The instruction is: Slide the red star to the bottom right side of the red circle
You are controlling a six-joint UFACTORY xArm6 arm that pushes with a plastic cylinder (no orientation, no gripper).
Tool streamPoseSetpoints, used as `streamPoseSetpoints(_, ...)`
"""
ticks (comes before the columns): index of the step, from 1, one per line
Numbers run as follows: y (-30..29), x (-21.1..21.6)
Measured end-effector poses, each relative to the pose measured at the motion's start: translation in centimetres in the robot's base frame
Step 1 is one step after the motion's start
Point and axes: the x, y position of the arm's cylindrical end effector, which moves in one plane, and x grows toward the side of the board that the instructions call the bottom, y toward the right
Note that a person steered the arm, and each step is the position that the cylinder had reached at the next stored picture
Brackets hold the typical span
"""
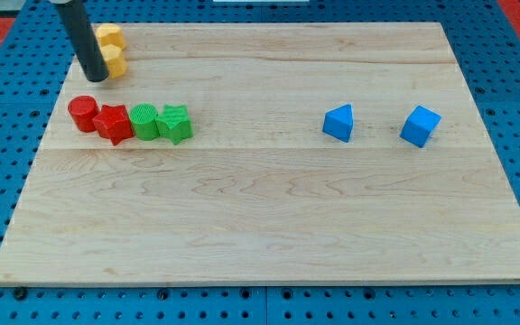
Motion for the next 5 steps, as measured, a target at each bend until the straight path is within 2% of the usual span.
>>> streamPoseSetpoints(1, 0.6, -1.5)
streamPoseSetpoints(3, 1.4, 7.9)
streamPoseSetpoints(4, 3.7, 12.5)
streamPoseSetpoints(5, 5.7, 13.9)
